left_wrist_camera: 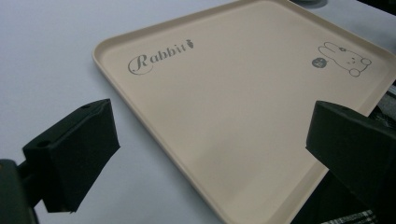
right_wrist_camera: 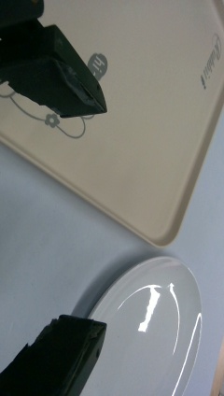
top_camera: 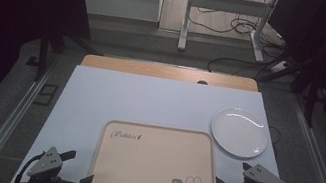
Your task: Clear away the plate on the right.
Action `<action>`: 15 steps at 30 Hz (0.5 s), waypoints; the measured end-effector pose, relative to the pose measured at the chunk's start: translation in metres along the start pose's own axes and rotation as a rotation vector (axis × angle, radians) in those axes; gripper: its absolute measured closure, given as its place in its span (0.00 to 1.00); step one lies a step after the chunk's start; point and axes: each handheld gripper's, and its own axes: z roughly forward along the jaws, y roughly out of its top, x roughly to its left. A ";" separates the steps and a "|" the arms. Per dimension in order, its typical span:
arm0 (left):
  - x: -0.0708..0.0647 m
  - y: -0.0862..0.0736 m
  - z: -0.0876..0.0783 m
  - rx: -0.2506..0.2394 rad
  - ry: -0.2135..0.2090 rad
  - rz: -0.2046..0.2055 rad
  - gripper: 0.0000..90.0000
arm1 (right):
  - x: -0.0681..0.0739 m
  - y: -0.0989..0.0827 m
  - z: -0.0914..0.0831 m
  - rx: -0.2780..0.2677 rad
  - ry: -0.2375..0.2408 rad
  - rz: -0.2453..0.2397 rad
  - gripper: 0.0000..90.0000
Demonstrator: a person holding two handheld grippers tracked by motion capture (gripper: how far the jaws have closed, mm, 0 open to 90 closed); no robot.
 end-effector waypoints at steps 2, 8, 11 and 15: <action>0.000 0.000 0.000 0.000 -0.001 0.003 0.02 | 0.000 0.000 0.001 0.008 -0.009 0.005 0.00; -0.001 0.000 0.000 0.001 -0.003 0.012 0.02 | -0.003 -0.001 0.006 0.023 -0.021 0.036 0.00; -0.001 0.000 0.000 0.001 -0.004 0.013 0.02 | -0.005 0.000 0.008 0.029 -0.039 0.036 0.00; -0.001 0.000 0.000 0.002 -0.005 0.016 0.02 | -0.005 0.001 0.010 0.034 -0.067 0.021 0.00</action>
